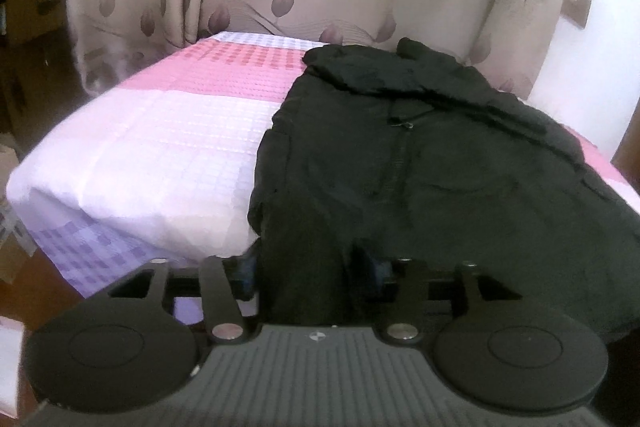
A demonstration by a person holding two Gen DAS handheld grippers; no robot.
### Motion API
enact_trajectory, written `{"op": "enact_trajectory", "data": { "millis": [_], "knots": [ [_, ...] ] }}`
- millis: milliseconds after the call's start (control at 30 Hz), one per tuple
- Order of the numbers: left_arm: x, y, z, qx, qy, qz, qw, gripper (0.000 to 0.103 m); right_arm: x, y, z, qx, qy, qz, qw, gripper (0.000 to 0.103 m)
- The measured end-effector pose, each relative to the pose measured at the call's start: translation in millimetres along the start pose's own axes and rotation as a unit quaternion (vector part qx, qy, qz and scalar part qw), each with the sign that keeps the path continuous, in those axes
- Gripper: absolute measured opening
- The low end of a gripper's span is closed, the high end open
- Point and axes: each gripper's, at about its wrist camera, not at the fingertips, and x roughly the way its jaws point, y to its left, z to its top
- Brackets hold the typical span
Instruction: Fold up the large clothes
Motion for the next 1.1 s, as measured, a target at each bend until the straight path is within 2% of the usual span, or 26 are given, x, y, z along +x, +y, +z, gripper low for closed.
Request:
{"op": "enact_trajectory", "data": {
  "millis": [67,367,400,467,500,533,667,833,867,900,933,967,1000,1067,1100],
  "knots": [
    [0.4,-1.0,-0.6,0.004,-0.002,0.005,1.0000,0.063,0.9,0.9,-0.8,-0.001,0.001,0.000,1.000,0.032],
    [6.7,-10.7,-1.9,0.026,-0.002,0.024,0.9994,0.082,4.2,2.2,-1.2,0.004,0.005,0.006,1.000,0.036],
    [7.0,-11.0,-2.1,0.028,-0.002,0.026,0.9992,0.084,3.7,2.8,-1.6,0.005,0.005,0.008,1.000,0.040],
    [7.8,-10.6,-2.6,0.030,-0.002,0.028,0.9991,0.085,2.7,3.5,-1.5,0.006,0.004,0.020,1.000,0.056],
    [8.6,-10.0,-2.7,0.029,-0.001,0.027,0.9992,0.086,2.1,4.7,-1.5,0.005,0.002,0.025,1.000,0.069],
    [9.3,-9.3,-3.1,0.027,0.000,0.028,0.9992,0.087,1.8,6.9,-1.5,0.003,0.001,0.027,1.000,0.077],
    [12.9,-7.3,-4.4,0.024,0.002,0.033,0.9992,0.096,7.1,14.8,-0.1,-0.020,0.009,0.018,1.000,0.078],
    [17.7,-4.2,-6.5,0.016,0.005,0.028,0.9995,0.096,12.0,14.6,-0.9,-0.022,0.007,0.019,1.000,0.078],
    [18.4,-4.1,-7.0,0.017,0.004,0.025,0.9995,0.090,12.9,15.2,-0.9,-0.025,0.006,0.018,1.000,0.077],
    [18.9,-4.3,-7.3,0.016,0.004,0.019,0.9997,0.084,13.8,16.8,-1.4,-0.029,0.006,0.014,0.999,0.067],
    [20.1,-4.4,-7.4,0.013,0.007,0.011,0.9998,0.067,15.1,19.9,-2.7,-0.034,0.009,0.007,0.999,0.049],
    [21.2,-4.2,-6.9,0.010,0.013,0.000,0.9999,0.052,16.3,20.8,-3.3,-0.037,0.011,-0.002,0.999,0.041],
    [21.5,-5.8,-6.2,0.012,0.014,-0.001,0.9998,0.048,16.7,19.8,-3.2,-0.035,0.011,-0.006,0.999,0.033],
    [20.1,-14.9,-5.9,0.044,0.008,0.010,0.9989,0.037,15.8,16.9,-2.1,-0.024,0.011,0.002,1.000,0.028],
    [19.2,-20.6,-5.9,0.064,0.006,0.017,0.9978,0.035,15.2,15.9,-1.6,-0.023,0.011,0.004,1.000,0.027]
  ]
}}
